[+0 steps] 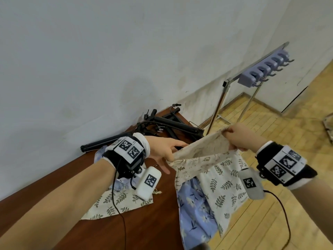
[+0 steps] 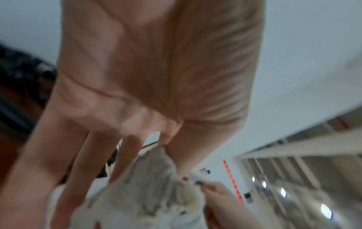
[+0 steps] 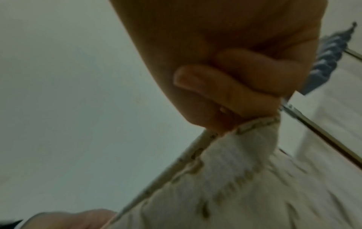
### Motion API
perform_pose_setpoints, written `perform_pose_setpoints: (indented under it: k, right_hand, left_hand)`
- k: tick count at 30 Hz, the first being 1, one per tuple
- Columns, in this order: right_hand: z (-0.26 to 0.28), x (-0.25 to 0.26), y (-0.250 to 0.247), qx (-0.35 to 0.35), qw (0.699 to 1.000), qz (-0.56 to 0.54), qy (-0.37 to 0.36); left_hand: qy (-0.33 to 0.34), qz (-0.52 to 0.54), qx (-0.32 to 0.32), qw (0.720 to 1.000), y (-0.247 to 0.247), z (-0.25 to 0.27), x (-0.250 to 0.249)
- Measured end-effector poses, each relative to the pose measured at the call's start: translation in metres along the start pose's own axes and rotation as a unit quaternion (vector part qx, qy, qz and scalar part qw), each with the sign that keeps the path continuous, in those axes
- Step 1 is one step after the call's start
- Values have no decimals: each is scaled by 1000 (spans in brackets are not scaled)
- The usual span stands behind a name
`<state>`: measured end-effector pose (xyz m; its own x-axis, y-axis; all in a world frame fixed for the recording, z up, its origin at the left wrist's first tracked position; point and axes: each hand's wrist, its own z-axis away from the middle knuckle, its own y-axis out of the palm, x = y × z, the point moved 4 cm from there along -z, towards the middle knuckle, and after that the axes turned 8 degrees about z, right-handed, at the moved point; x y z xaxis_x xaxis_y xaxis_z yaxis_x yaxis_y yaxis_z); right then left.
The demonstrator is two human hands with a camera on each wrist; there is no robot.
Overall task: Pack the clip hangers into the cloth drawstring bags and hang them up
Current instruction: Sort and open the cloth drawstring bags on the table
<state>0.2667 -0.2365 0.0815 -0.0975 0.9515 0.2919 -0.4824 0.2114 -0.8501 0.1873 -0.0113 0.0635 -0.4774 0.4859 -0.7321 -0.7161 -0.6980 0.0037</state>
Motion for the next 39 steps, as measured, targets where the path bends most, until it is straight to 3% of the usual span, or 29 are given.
perform_pose_setpoints:
  k: [2, 4, 8, 11, 13, 18, 21, 23, 30, 32, 35, 37, 39]
  right_hand:
    - [14, -13, -2, 58, 996, 61, 17]
    - [37, -28, -9, 115, 987, 110, 26]
    - [77, -49, -20, 165, 978, 122, 37]
    - [82, -61, 7, 208, 966, 140, 57]
    - [73, -71, 36, 242, 959, 136, 59]
    - [22, -93, 99, 271, 955, 89, 80]
    - [-16, -93, 121, 260, 960, 51, 89]
    - [-41, -90, 130, 247, 964, 36, 94]
    - [-99, -82, 155, 228, 957, -118, 132]
    - [-107, -81, 161, 234, 955, -120, 134]
    - [-121, -70, 162, 223, 969, -56, 85]
    - [-132, -49, 151, 173, 985, -14, 22]
    - [-142, -22, 139, 86, 995, -47, -17]
  left_hand:
    - [66, 16, 45, 997, 11, -3, -9]
    - [108, -80, 98, 986, 32, -8, -18]
    - [86, -191, 207, 956, 76, -37, -21]
    - [34, -186, 269, 944, 92, -64, -7]
    - [-13, -150, 274, 950, 93, -79, 8]
    - [-131, -29, 161, 978, 73, -114, 57]
    - [-138, -20, 43, 989, 46, -135, 75]
    - [-133, 42, -35, 990, 25, -147, 86]
    - [-108, 186, -249, 944, -30, -167, 121]
    - [-116, 184, -266, 939, -39, -168, 134]
    - [-108, 213, -233, 943, -58, -160, 149]
    - [-73, 272, -260, 924, -81, -142, 159]
    - [-27, 338, -314, 887, -106, -115, 175]
